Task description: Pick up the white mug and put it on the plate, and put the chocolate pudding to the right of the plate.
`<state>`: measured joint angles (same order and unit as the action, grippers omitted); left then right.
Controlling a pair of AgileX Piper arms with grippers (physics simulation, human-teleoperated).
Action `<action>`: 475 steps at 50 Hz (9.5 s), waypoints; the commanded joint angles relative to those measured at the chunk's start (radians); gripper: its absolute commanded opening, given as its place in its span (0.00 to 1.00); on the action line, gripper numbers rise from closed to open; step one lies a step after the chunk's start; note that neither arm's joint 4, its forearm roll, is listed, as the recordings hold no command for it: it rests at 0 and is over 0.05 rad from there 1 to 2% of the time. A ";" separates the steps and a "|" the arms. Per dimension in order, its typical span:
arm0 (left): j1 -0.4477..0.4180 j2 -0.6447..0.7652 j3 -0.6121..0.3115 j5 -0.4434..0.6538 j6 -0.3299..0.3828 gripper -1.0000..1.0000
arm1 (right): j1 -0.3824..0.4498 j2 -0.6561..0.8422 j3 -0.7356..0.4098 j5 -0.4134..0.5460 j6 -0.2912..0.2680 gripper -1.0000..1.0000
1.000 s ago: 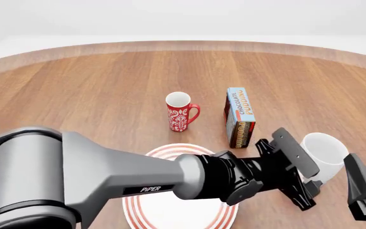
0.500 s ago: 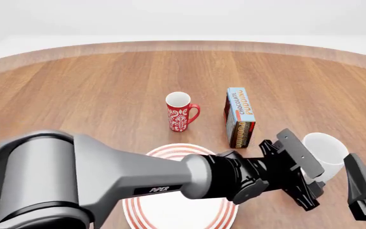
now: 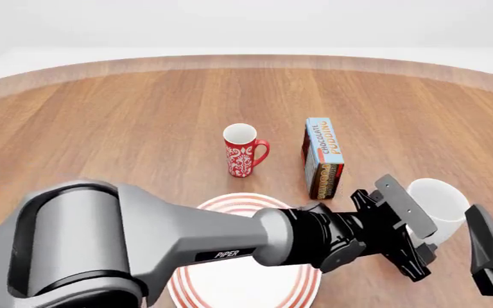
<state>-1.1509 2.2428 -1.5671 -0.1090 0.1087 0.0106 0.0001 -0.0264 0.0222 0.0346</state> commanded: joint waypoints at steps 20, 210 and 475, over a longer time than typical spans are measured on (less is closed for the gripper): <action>0.012 0.072 -0.059 0.012 -0.024 1.00 | -0.001 0.001 0.019 -0.016 0.005 1.00; 0.107 -0.514 0.542 -0.239 -0.039 0.00 | -0.010 0.003 0.016 -0.024 -0.004 1.00; 0.287 -0.740 1.300 -0.529 -0.324 1.00 | -0.006 0.001 0.015 -0.025 -0.009 1.00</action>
<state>-0.8624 1.5217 -0.2688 -0.6512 -0.2182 0.0044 0.0014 -0.0117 -0.0030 0.0254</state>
